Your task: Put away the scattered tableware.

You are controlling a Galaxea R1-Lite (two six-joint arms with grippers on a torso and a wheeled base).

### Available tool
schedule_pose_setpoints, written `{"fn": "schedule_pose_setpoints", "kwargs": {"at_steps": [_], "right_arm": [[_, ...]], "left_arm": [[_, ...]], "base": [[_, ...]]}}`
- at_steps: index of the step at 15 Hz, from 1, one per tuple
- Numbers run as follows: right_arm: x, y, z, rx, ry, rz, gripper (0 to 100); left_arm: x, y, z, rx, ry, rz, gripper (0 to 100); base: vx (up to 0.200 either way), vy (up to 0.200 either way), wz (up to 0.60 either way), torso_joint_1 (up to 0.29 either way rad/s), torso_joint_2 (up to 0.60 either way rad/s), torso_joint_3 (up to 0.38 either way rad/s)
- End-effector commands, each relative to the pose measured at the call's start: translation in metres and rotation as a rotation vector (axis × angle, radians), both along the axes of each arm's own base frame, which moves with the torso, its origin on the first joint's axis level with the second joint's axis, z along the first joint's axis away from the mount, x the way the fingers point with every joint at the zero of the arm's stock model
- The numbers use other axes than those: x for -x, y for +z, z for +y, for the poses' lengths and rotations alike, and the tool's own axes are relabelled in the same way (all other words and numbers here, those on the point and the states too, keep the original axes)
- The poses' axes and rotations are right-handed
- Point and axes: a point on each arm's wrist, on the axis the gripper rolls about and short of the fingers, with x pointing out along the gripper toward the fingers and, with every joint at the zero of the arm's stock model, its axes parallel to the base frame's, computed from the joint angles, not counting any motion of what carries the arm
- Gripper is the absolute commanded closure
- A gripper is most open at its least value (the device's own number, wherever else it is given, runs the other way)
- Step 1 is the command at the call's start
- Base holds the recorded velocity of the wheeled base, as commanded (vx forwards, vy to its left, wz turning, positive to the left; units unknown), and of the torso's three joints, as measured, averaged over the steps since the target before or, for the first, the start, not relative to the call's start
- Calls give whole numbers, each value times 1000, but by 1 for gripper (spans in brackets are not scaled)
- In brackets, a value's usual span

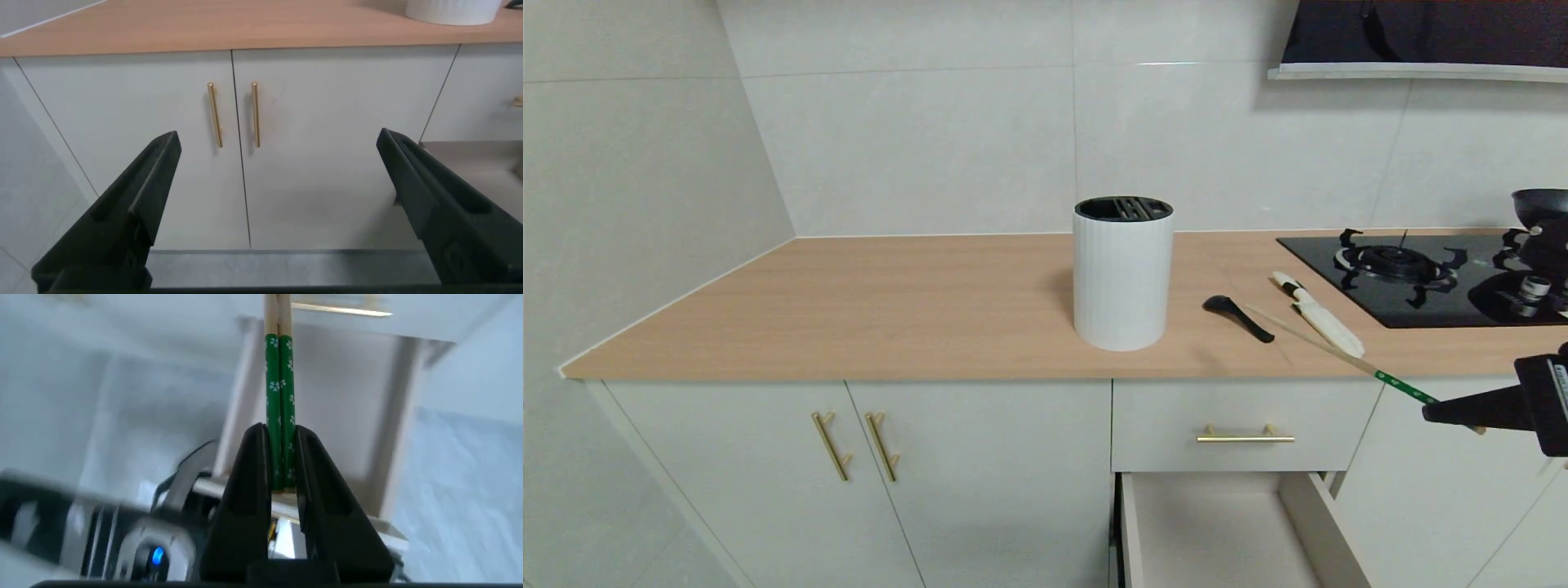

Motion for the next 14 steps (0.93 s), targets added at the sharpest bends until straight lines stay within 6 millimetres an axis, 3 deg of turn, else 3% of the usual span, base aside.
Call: {"fn": "schedule_pose_setpoints", "kwargs": {"at_steps": [1,7,14], "right_arm": [[15,-8,9,-12,115,10,100],[10,-27,16,39,168,63,100],[4,-35,19,63,172,97,100]], "left_arm": [[0,0,0,0,1,0,0],[0,0,0,0,1,0,0],[0,0,0,0,1,0,0]], "base": [[0,0,0,0,0,0],[0,0,0,0,0,0],[0,0,0,0,0,0]]}}
